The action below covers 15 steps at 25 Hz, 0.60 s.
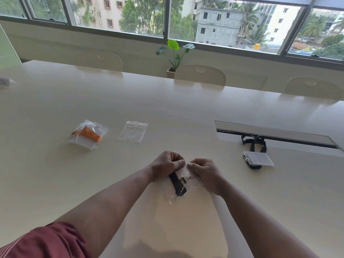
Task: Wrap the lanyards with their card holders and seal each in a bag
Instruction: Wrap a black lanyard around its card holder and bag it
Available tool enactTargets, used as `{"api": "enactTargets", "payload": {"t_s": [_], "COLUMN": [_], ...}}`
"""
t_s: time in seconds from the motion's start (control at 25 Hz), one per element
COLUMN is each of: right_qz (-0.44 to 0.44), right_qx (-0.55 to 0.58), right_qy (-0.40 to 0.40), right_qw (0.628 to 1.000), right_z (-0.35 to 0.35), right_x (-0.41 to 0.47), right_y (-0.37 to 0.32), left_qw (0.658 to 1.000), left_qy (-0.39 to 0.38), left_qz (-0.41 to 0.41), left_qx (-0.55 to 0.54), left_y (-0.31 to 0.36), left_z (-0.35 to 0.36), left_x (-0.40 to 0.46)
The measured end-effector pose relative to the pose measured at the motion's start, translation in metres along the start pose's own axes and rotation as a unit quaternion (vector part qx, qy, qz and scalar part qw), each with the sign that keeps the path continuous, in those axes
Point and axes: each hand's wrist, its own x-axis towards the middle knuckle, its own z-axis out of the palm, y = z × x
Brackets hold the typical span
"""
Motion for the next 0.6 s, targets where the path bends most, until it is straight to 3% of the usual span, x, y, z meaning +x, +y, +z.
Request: {"api": "enactTargets", "payload": {"t_s": [0.6], "right_qz": [-0.009], "right_qx": [-0.043], "right_qy": [0.006], "right_qw": [0.999], "right_z": [-0.0033], "right_x": [0.0018], "right_y": [0.0032], "left_qw": [0.999], "left_qy": [-0.009], "left_qz": [0.023], "left_qx": [0.039], "left_y": [-0.0018], "left_z": [-0.0031], "left_x": [-0.0021]}}
